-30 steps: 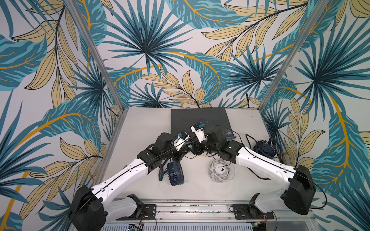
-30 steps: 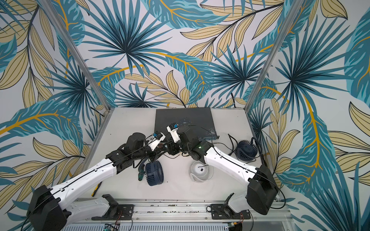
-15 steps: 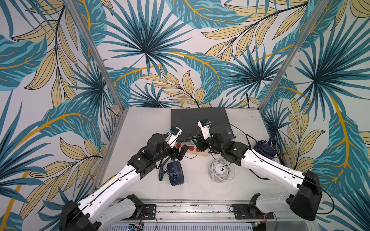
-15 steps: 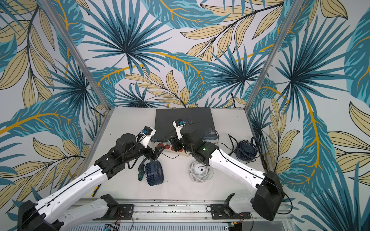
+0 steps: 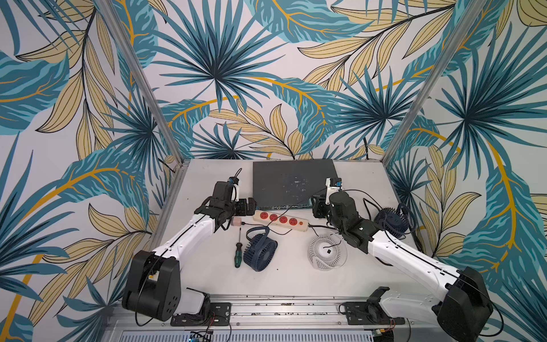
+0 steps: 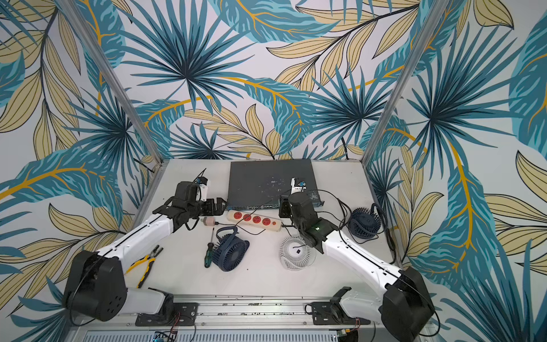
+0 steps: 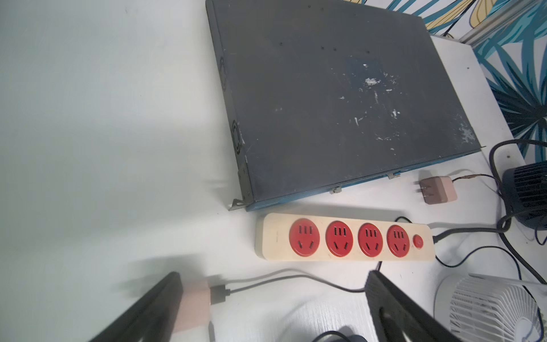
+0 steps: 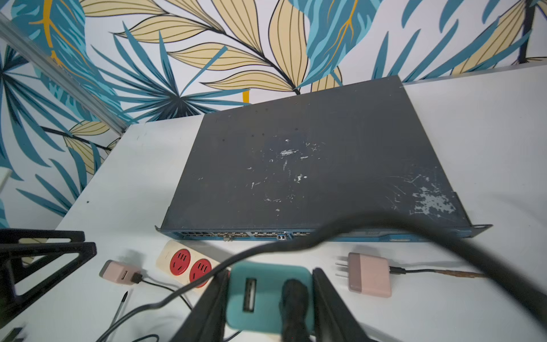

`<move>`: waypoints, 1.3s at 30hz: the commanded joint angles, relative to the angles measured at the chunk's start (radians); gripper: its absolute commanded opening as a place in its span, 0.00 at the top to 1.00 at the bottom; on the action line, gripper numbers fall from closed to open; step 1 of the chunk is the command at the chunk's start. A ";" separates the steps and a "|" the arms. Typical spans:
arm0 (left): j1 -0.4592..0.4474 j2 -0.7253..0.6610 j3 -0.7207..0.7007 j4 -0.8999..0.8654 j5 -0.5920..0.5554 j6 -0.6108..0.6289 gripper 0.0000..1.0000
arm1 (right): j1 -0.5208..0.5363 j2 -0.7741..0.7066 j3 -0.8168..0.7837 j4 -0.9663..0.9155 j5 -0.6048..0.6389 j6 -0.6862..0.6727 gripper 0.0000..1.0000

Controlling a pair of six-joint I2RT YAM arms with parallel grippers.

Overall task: Plug the desk fan into the power strip
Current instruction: Move the socket to the center of the board.

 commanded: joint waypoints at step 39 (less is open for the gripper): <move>-0.191 0.338 0.163 -0.105 0.222 -0.072 0.20 | 0.027 0.151 -0.206 0.265 0.011 0.208 1.00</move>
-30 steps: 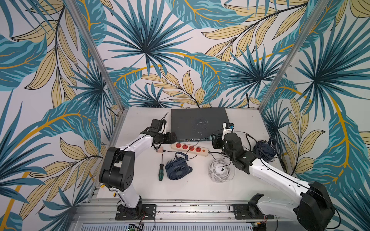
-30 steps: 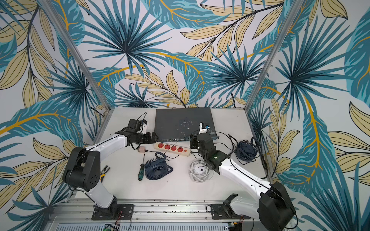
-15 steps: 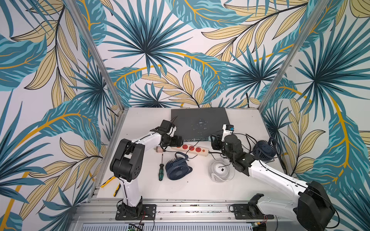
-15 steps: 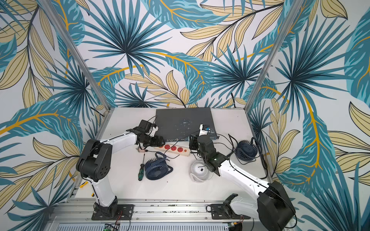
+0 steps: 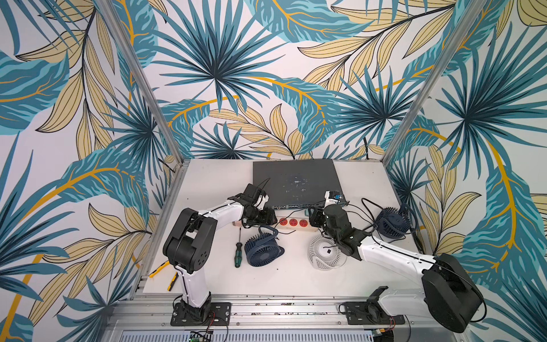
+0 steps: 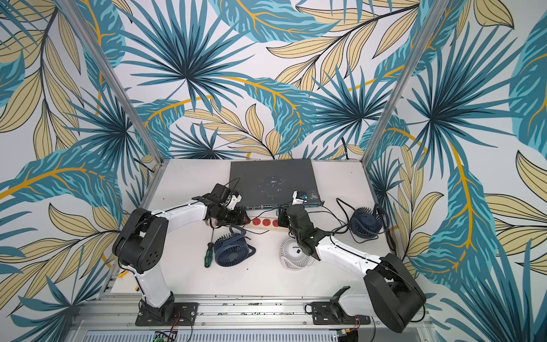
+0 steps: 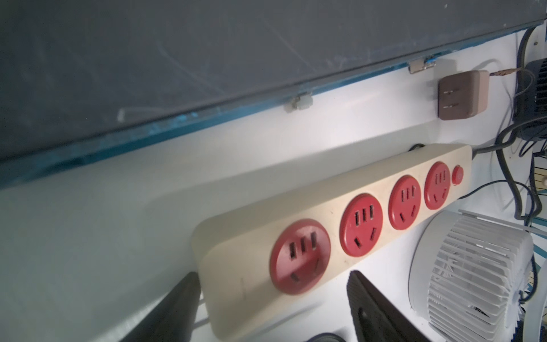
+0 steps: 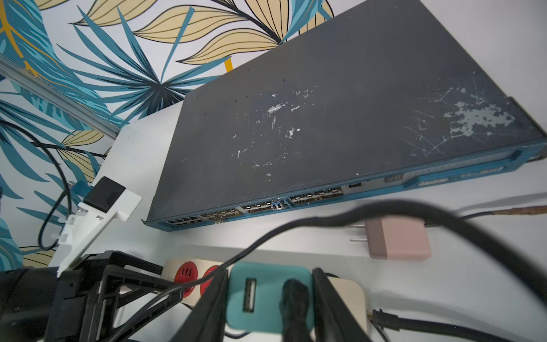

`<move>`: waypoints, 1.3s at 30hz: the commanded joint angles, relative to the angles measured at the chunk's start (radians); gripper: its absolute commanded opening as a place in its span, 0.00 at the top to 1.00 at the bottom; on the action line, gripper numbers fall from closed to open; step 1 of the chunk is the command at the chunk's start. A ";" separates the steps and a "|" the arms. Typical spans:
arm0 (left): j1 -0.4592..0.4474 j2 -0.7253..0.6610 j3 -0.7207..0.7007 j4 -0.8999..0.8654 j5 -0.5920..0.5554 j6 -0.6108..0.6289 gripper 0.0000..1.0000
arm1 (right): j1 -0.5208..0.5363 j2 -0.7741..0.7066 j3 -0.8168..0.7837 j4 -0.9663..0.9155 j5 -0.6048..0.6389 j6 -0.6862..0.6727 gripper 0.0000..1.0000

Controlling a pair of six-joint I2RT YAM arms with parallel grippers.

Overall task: Plug the desk fan into the power strip
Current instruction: Move the socket to the center of the board, then insert the plug into the socket.

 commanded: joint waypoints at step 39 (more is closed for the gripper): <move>-0.009 -0.039 -0.020 0.035 -0.003 0.023 0.23 | 0.074 0.203 0.043 -0.024 0.160 -0.027 1.00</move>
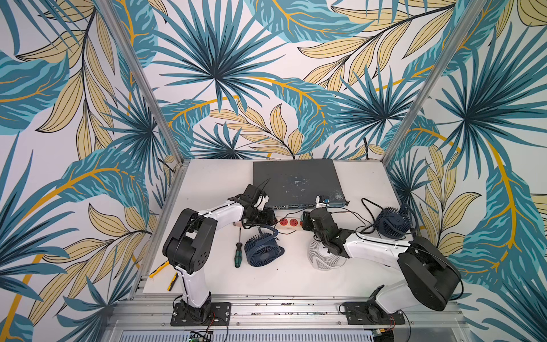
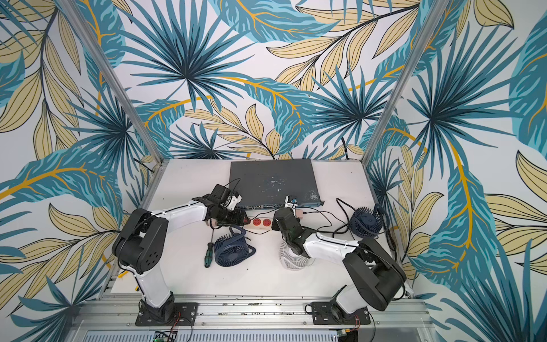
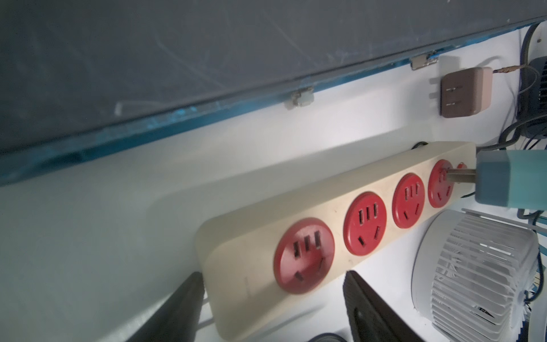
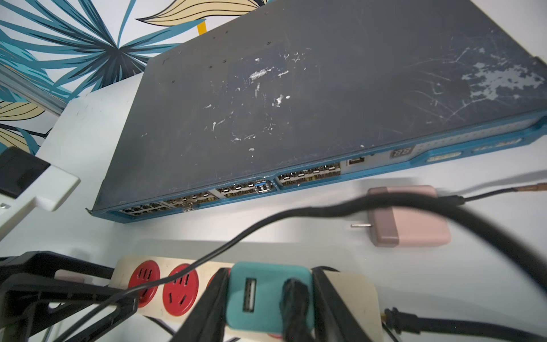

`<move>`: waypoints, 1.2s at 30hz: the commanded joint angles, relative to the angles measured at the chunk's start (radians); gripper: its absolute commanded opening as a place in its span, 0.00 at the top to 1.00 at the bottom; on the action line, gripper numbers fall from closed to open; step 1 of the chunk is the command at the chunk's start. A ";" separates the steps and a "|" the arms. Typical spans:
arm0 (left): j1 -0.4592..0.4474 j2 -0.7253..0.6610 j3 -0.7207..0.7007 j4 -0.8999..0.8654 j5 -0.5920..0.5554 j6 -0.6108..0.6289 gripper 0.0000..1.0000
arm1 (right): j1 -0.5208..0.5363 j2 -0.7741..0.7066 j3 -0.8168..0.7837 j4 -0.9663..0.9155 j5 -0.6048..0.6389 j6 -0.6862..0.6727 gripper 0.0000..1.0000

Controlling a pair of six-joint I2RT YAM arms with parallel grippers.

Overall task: Plug the desk fan into the power strip
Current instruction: Insert the plug into the socket.

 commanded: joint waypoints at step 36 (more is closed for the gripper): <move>-0.007 -0.036 -0.020 0.036 -0.007 0.024 0.22 | 0.050 0.001 0.059 -0.258 0.065 0.009 1.00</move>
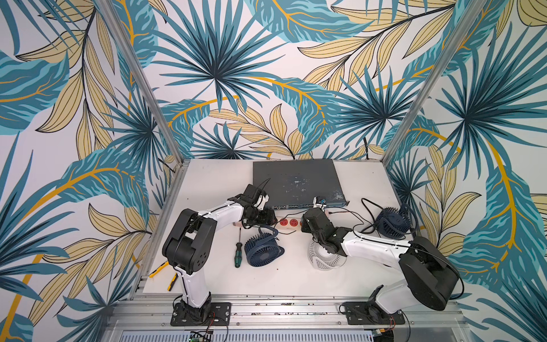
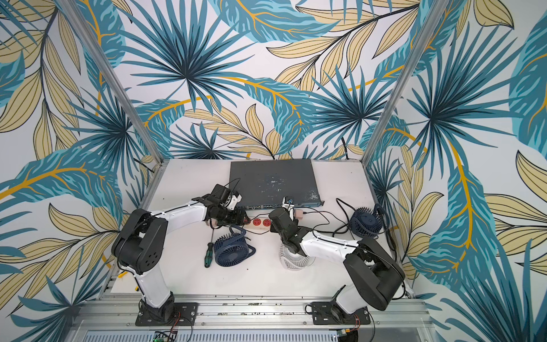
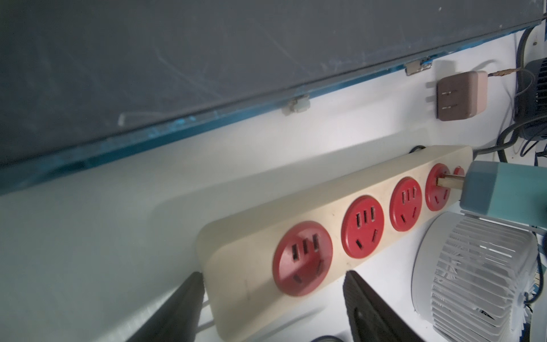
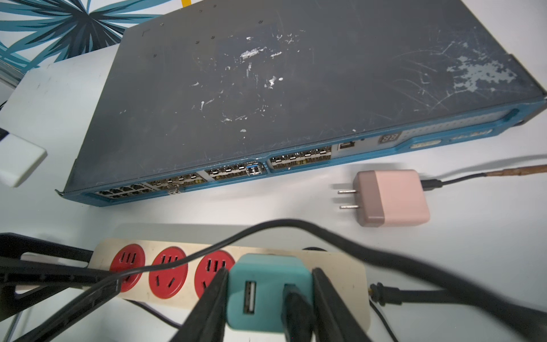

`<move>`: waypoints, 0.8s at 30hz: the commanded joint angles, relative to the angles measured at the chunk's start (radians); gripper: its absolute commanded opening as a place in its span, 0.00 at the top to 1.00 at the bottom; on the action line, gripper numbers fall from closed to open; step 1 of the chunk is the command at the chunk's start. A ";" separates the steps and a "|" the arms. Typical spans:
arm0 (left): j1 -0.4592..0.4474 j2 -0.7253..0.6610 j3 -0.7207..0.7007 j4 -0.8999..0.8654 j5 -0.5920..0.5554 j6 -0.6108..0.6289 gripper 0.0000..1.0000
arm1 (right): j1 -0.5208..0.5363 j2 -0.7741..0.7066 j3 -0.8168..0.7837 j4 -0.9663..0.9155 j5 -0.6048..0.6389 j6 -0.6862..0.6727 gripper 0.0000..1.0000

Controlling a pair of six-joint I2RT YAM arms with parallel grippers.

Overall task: Plug the desk fan into the power strip
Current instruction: Insert the plug into the socket.

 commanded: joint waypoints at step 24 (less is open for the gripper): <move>0.012 -0.045 -0.042 0.057 0.006 0.012 0.22 | 0.079 0.200 0.047 -0.290 0.031 0.055 1.00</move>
